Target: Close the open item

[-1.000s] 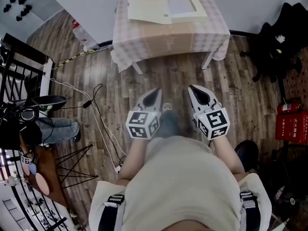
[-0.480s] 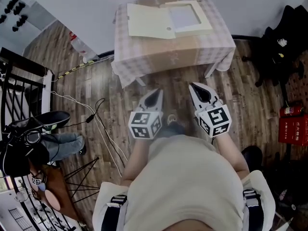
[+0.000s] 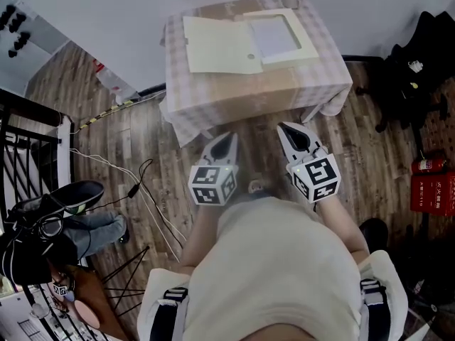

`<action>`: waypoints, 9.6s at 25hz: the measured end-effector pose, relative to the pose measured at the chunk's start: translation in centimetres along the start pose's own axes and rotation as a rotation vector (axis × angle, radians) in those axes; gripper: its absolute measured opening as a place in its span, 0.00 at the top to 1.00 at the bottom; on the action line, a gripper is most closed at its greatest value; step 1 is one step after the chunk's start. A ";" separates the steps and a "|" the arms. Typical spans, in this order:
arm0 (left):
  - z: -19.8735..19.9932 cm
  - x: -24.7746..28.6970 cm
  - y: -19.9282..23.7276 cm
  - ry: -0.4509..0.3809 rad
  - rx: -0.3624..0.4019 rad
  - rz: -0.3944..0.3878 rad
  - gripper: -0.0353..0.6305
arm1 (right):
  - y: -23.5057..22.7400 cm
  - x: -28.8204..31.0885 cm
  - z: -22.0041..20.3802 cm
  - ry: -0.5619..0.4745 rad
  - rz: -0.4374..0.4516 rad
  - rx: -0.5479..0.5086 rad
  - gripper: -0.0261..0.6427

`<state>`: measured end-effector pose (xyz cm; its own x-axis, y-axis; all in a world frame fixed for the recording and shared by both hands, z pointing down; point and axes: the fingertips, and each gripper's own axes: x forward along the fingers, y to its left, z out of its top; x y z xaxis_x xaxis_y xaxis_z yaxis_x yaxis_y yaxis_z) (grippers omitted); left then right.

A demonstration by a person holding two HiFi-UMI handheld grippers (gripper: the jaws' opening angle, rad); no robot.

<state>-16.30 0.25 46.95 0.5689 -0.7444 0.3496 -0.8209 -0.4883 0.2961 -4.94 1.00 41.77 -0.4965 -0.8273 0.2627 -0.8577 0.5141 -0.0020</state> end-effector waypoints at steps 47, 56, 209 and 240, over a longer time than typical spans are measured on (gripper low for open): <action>2.6 20.7 14.6 0.042 -0.217 0.266 0.73 | -20.1 20.0 3.5 0.042 0.193 -0.013 0.96; 2.3 22.6 17.6 0.014 -0.283 0.425 0.61 | -23.3 23.2 4.5 0.034 0.278 -0.034 0.96; 1.9 19.8 -1.6 0.120 -0.062 0.099 0.93 | -23.2 13.2 -7.4 0.262 0.078 -0.019 0.96; -4.3 4.0 -5.8 0.027 -0.102 0.185 0.93 | -6.3 -0.2 -5.3 0.107 0.243 -0.099 0.96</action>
<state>-9.04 2.05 50.49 0.4111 -0.8041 0.4295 -0.9031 -0.2948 0.3124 1.23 -0.90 46.82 -0.6647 -0.6509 0.3668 -0.6952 0.7187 0.0156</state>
